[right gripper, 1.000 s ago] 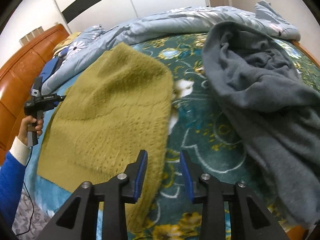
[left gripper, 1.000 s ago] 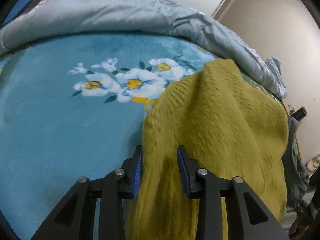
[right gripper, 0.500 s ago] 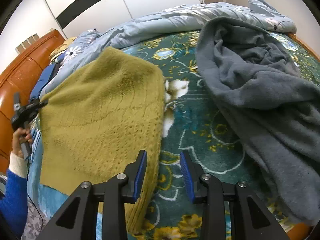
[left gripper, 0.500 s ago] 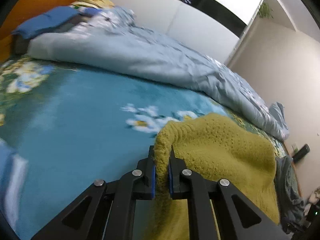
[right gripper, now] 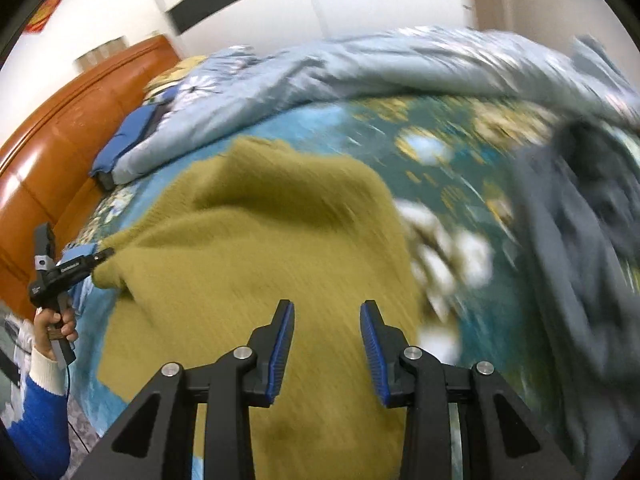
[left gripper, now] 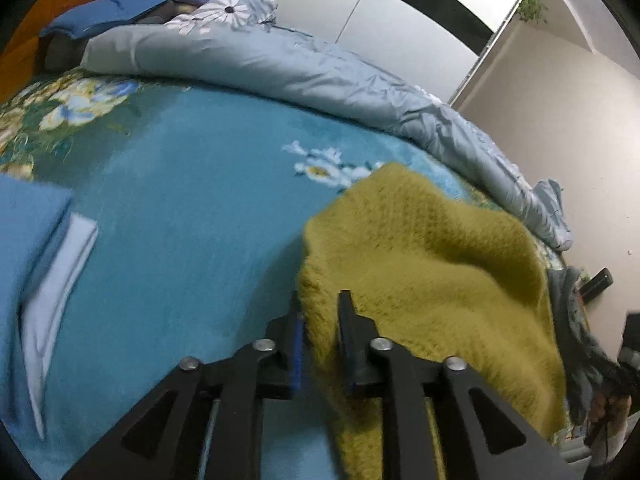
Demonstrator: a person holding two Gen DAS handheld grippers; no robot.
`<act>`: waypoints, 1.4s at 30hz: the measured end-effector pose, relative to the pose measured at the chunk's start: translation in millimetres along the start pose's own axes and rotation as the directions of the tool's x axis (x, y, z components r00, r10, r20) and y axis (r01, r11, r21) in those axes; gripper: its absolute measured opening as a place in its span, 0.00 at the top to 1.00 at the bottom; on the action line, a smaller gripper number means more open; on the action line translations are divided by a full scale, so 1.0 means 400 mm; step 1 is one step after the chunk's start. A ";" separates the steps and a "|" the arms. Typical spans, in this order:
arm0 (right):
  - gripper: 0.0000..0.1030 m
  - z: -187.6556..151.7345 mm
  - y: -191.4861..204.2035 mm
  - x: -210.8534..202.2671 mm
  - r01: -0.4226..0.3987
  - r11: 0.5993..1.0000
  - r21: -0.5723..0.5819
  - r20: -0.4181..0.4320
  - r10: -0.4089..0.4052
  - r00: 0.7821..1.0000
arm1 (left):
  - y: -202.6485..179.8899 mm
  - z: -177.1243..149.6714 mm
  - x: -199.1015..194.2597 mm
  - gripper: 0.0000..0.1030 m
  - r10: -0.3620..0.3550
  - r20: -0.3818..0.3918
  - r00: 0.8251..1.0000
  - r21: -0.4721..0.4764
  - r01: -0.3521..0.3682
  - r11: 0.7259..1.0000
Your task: Fold clothes
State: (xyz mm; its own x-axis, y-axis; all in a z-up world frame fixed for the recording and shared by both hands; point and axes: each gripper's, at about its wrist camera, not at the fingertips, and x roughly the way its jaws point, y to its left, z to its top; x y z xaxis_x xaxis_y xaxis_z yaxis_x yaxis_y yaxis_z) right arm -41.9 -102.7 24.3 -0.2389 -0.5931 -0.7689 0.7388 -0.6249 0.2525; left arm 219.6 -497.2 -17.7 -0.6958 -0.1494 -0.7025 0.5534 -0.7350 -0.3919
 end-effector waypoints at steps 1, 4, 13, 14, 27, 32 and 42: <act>0.64 0.034 0.021 0.018 -0.013 1.000 -0.023 0.005 0.013 1.000 | -0.007 0.015 -0.006 0.60 0.001 0.012 1.000 0.008 -0.001 1.000; 0.63 0.134 0.081 0.083 -0.059 0.996 -0.065 0.013 0.060 0.998 | -0.048 0.078 -0.008 0.50 0.011 0.053 0.999 0.054 -0.014 0.998; 0.60 0.316 0.179 0.326 -0.068 0.997 -0.046 -0.060 0.065 0.996 | -0.191 0.210 0.259 0.47 0.044 -0.150 0.988 0.213 -0.011 0.977; 0.59 0.319 0.175 0.339 -0.066 0.997 -0.041 -0.071 0.063 0.996 | -0.187 0.217 0.285 0.47 0.056 -0.166 0.984 0.208 -0.021 0.978; 0.85 0.322 0.156 0.352 -0.090 0.996 0.000 -0.078 0.090 0.993 | -0.189 0.214 0.363 0.86 0.019 -0.205 0.979 0.145 0.012 0.989; 0.93 0.306 0.171 0.220 -0.118 0.991 -0.060 0.022 0.120 0.993 | -0.248 0.168 0.186 0.87 -0.098 -0.053 0.994 0.197 0.106 0.975; 0.99 0.041 0.195 -0.021 -0.113 0.957 -0.268 0.058 0.133 0.989 | -0.274 -0.166 -0.005 0.86 -0.177 -0.113 0.978 0.330 0.205 0.921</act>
State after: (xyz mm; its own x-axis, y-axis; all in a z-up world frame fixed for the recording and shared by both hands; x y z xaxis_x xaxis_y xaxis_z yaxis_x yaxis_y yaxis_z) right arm 7.1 -154.8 60.1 -0.1745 -0.6994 -0.6931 0.9027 -0.3948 0.1712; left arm 190.7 -372.3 -12.7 -0.7263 0.0586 -0.6848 0.2163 -0.9263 -0.3086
